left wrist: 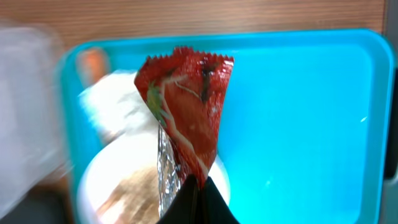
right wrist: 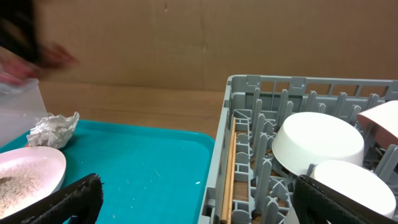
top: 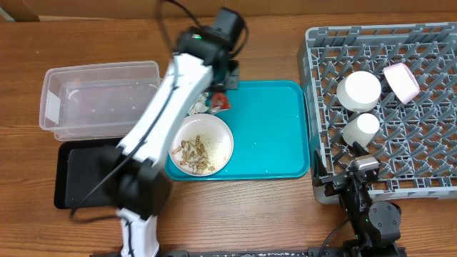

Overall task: Sort waste into correct bins and load items into the dishwasher
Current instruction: 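Reach the left gripper to the red wrapper on the teal tray and grasp it, then carry the red wrapper into the clear plastic bin and release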

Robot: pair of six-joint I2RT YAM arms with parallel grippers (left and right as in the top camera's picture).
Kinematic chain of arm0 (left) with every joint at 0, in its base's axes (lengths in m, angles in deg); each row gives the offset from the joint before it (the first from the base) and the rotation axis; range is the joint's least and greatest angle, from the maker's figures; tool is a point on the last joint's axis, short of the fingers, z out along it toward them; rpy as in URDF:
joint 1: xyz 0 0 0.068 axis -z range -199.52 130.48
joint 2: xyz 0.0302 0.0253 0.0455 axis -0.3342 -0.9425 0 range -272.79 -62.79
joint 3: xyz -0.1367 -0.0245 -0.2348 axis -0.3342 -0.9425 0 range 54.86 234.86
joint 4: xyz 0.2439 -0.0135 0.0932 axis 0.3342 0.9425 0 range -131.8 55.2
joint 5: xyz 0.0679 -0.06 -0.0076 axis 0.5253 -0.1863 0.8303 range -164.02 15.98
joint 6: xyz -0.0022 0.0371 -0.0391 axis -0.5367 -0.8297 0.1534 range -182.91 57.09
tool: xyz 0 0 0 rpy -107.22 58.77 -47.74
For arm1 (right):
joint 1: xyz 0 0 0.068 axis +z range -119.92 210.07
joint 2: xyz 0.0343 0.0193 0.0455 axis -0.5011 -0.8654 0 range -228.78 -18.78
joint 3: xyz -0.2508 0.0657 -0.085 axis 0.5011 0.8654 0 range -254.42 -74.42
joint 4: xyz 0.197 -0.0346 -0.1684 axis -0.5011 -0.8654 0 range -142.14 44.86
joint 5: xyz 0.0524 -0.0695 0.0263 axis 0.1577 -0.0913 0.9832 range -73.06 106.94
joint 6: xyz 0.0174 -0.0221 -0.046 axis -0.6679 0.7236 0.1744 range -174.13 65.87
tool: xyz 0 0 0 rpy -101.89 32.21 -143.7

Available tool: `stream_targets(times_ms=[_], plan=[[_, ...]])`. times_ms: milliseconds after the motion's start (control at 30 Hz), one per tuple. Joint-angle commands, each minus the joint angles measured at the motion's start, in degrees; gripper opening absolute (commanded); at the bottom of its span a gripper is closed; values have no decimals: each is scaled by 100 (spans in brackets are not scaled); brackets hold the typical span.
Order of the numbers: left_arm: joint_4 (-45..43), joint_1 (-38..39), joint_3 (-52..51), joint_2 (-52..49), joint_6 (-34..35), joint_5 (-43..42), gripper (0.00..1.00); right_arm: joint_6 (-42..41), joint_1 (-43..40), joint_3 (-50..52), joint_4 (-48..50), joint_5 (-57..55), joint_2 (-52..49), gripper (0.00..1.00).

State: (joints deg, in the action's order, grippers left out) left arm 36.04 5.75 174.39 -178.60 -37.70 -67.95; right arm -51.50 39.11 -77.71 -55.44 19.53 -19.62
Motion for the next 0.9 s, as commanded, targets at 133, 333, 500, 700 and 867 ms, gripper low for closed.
stream_targets(times_ms=[133, 333, 500, 700, 867], plan=[[1668, -719, 57, 535, 1156, 1429, 4, 20, -7, 39, 37, 4, 68, 100], [1897, -1305, -643, 660, 1532, 1246, 4, 22, -7, 39, 37, 4, 68, 100], [1880, -1727, -1558, 697, 1812, 1207, 4, 22, -7, 39, 37, 4, 68, 100], [1558, -1993, -2074, 820, 1799, 1250, 5, 22, -7, 39, 37, 4, 68, 100], [459, -2371, -2068, 1102, 1423, 1530, 4, 22, -7, 39, 37, 4, 68, 100]])
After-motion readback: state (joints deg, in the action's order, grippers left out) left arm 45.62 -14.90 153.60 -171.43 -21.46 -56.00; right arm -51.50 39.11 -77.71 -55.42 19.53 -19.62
